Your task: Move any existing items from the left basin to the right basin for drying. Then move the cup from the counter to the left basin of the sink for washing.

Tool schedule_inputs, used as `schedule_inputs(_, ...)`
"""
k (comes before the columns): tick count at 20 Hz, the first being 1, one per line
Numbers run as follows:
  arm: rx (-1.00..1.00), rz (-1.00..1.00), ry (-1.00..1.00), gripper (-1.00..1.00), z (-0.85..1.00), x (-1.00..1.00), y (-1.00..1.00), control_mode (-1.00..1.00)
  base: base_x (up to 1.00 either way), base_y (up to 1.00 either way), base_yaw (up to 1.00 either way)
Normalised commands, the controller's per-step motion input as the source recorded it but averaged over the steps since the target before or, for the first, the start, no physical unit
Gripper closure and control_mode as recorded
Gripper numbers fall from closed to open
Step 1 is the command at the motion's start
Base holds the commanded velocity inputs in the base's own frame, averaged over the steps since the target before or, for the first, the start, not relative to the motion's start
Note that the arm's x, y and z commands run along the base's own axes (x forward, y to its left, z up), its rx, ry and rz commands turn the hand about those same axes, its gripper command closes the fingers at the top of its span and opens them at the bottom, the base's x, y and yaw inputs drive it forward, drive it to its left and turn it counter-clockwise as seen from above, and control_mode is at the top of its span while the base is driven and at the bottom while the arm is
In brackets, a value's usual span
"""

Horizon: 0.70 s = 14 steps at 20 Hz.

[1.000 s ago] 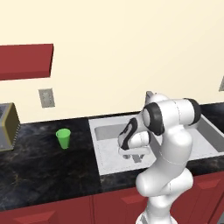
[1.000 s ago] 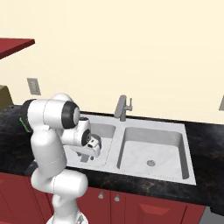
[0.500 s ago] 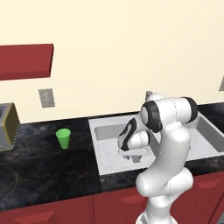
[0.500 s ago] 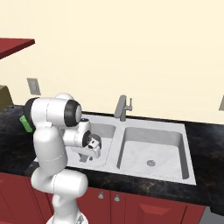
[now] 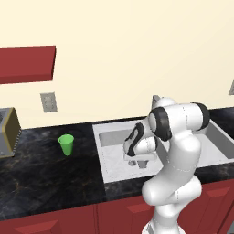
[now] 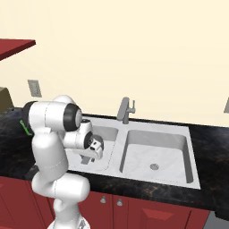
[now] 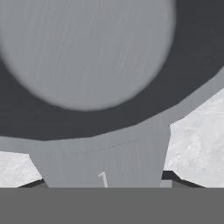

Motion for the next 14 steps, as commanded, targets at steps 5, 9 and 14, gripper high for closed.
schedule_inputs(5,-0.04,-0.03,-0.11,1.00,0.64,-0.07,0.00,-1.00,0.00,0.00,0.00)
schedule_inputs(9,-0.05,-0.04,-0.08,1.00,0.73,0.00,0.00,-1.00,0.00,0.00,0.00)
schedule_inputs(14,-0.02,-0.03,-0.02,1.00,0.75,0.00,0.00,-1.00,0.00,0.00,0.00)
